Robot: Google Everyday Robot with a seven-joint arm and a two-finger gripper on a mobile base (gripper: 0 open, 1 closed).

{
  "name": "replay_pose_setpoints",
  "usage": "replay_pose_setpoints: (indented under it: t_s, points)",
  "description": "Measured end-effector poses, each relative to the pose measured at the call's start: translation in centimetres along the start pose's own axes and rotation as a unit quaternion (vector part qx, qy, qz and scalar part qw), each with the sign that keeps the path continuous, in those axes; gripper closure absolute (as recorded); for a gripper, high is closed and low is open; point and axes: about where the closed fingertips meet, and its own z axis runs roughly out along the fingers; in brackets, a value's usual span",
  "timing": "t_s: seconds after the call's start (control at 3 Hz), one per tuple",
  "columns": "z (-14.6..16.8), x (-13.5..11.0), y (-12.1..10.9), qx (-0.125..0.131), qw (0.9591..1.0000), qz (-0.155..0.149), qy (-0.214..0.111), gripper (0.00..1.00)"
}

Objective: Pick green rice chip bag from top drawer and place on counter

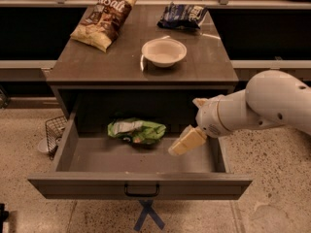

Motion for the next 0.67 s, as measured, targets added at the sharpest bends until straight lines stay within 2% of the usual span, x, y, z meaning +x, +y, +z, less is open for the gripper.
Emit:
replay_pose_setpoints:
  t_s: [0.33,0.67]
  points:
    - [3.6,0.8,0.2,-0.011,0.9994,0.032,-0.005,0.00]
    - [7.4,0.5,-0.2,-0.013,0.9987,0.045,-0.021,0.00]
